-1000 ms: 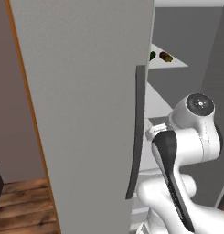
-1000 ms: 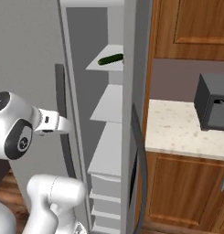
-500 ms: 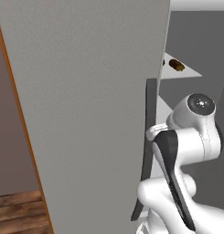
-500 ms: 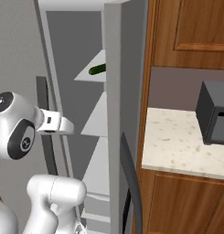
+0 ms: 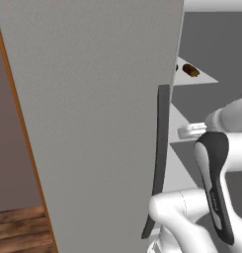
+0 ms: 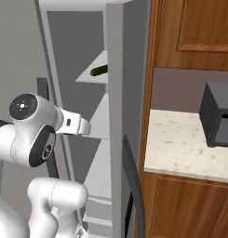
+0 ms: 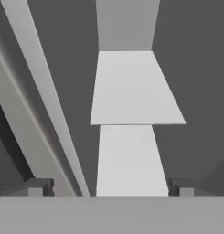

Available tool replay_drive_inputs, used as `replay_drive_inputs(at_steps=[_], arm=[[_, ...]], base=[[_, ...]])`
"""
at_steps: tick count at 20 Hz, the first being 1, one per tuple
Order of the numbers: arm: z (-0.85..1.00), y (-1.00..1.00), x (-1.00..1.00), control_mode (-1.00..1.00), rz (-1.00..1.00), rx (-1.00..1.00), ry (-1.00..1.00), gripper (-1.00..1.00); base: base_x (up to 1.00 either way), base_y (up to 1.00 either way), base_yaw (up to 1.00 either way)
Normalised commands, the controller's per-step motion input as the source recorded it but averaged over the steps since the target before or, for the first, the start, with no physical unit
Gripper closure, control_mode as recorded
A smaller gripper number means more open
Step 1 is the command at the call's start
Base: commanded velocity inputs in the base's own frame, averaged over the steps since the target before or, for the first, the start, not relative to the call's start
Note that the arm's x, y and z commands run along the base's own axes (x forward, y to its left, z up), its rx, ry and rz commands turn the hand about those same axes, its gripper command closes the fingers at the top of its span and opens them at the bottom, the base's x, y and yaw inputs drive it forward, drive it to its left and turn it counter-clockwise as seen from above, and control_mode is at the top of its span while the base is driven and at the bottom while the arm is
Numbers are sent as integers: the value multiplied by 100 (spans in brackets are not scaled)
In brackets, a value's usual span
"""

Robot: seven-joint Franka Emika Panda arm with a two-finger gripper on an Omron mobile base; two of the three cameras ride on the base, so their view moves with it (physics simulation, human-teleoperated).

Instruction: Take the sweet potato and cucumber out of the freezer and place them in the tupperware container on the counter. Then put the tupperware containing the vegetables back in the freezer.

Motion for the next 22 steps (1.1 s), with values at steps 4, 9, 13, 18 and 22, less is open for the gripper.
replay_drive_inputs(at_steps=[4, 9, 13, 18, 22], arm=[[71, -23, 11, -100, 0, 0, -19, -100], [78, -22, 21, -100, -3, -1, -9, -100], [72, -3, 50, -100, -7, -7, 0, -100], [40, -19, 42, -100, -5, -8, 0, -100], [1, -35, 50, -100, 0, -1, 0, -100]], base=[[0, 0, 0], [0, 0, 0], [0, 0, 0], [0, 0, 0], [0, 0, 0]])
